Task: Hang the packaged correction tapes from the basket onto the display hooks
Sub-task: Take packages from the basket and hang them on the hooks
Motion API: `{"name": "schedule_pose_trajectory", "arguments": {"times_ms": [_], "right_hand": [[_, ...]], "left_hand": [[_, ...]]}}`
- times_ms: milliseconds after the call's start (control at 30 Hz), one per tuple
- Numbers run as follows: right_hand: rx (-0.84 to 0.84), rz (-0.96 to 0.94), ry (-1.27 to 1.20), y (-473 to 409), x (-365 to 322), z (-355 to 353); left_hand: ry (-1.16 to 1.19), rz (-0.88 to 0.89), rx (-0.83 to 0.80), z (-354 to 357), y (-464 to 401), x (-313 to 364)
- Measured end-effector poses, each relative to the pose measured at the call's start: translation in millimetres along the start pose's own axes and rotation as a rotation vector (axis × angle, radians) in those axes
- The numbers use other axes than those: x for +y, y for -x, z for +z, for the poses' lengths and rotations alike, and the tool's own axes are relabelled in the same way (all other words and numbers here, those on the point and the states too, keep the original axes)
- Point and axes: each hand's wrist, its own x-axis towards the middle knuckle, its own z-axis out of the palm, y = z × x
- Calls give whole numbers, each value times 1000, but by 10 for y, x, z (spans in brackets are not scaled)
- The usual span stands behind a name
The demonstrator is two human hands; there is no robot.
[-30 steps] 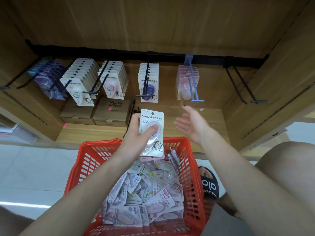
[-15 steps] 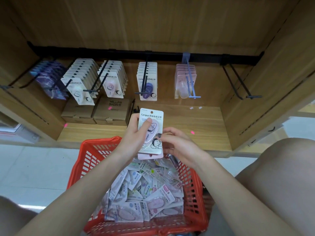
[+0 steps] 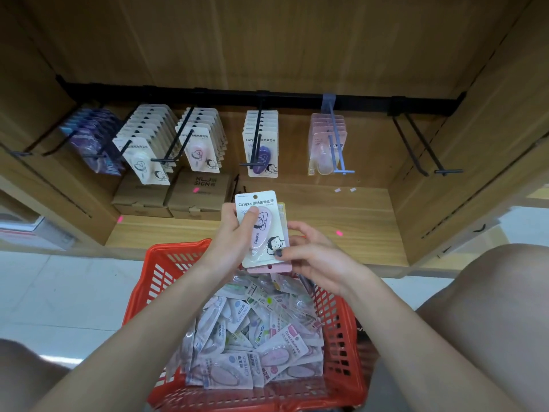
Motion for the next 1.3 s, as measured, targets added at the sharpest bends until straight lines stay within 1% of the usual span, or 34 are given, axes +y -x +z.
{"name": "schedule_pose_trajectory", "arguments": {"times_ms": [133, 267, 367, 467, 533, 600, 667, 767, 833, 867, 933, 1033, 1100, 1167, 1300], "right_hand": [[7, 6, 30, 12, -27, -15], [26, -14, -40, 28, -60, -44], [34, -20, -81, 41, -87, -84], [120, -57, -102, 42, -122, -154], [232, -106, 50, 45, -137, -208], [346, -181, 245, 55, -156, -259], [420, -262, 388, 60, -188, -290], [424, -367, 536, 55, -221, -279], [408, -422, 601, 49, -222, -246], [394, -437, 576, 44, -218, -228], [382, -429, 417, 27, -198, -186], [441, -351, 125, -6, -129, -141], [451, -294, -11, -22, -82, -109], [414, -240, -108, -36, -44, -59], [334, -179, -158, -96, -50, -7]], "left_hand": [[54, -51, 14, -18, -41, -31], [45, -59, 23, -56, -49, 2], [93, -86, 47, -97, -81, 44], [133, -60, 95, -173, -69, 75], [64, -25, 106, -251, -48, 81], [-67, 19, 99, -320, -37, 89], [-168, 71, 56, -368, -25, 111], [-306, 163, -107, -404, 10, 159], [-370, 193, -230, -409, 43, 173], [-379, 187, -282, -400, 62, 172], [-368, 166, -342, -364, 97, 160], [-218, 79, -373, -316, 160, 158], [-124, 26, -389, -298, 198, 166], [-69, -1, -385, -287, 220, 162], [-9, -8, -286, -294, 204, 170]]}}
